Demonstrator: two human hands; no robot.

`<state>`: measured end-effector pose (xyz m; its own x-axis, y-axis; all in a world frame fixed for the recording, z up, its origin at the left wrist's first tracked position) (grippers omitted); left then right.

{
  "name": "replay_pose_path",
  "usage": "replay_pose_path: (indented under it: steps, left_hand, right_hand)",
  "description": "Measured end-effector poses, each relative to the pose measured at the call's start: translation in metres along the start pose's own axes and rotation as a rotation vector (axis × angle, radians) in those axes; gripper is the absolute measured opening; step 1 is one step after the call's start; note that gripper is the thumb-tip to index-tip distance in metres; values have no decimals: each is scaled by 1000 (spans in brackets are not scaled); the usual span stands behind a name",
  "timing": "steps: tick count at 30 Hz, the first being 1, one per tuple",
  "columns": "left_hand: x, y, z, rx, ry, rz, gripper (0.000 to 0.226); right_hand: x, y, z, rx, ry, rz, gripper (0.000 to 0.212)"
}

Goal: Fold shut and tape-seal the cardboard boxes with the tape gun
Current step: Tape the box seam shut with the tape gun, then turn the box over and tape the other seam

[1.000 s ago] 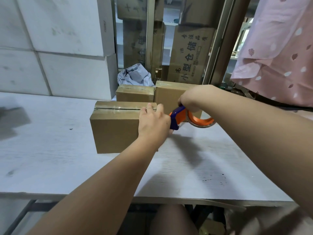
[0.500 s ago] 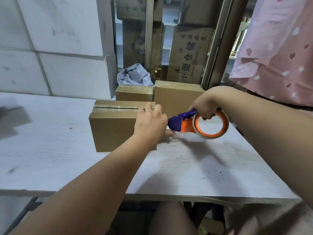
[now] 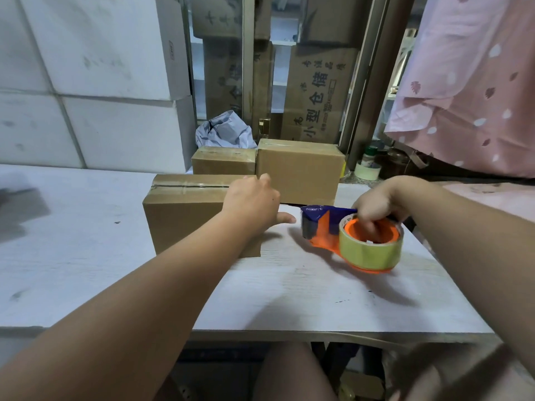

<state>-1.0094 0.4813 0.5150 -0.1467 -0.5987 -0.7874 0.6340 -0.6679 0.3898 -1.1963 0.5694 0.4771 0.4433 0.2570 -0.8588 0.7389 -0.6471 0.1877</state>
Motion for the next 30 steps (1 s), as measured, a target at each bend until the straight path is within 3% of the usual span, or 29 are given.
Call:
replay_pose_path:
  steps: [3,7,10,13,17,22,26,30]
  left_hand:
    - [4,2,0,-21,-37,-32,72]
    - [6,13,-3,-40,-32,-139,87]
    - [12,19,-5,26,-1,-91,80]
    - [10,19,-4,53,-13,-52,65]
    - [3,8,-5,82,-10,50,54]
    - [14,-4,-14,30,191,106,58]
    - [9,4,-19,-105,206,-249,61]
    - [-16,42,-26,-492,-132,-849,43]
  right_hand:
    - [6,-11,3,28,9,115,27]
    - [18,-13,2,37,68,323,15]
    - [25,-8,2,9,117,520,20]
    - [29,0,0,-26,172,744,40]
    - [32,10,2,-86,187,905,45]
    - [34,30,5,-149,160,1021,42]
    - [31,39,19,-162,22,1140,41]
    - [35,53,21,-236,16,1276,26]
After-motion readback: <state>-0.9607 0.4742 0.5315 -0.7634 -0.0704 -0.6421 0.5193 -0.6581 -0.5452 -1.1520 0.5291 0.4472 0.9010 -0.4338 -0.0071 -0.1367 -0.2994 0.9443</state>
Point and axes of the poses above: each hand's wrist, its own z-axis towards the middle knuckle, its own x-axis out of the palm, y = z × x, the point moved 6 cm from there along z, towards the middle knuckle, and after that the axes turned 15 degrees about -y, right-handed, at the moved point
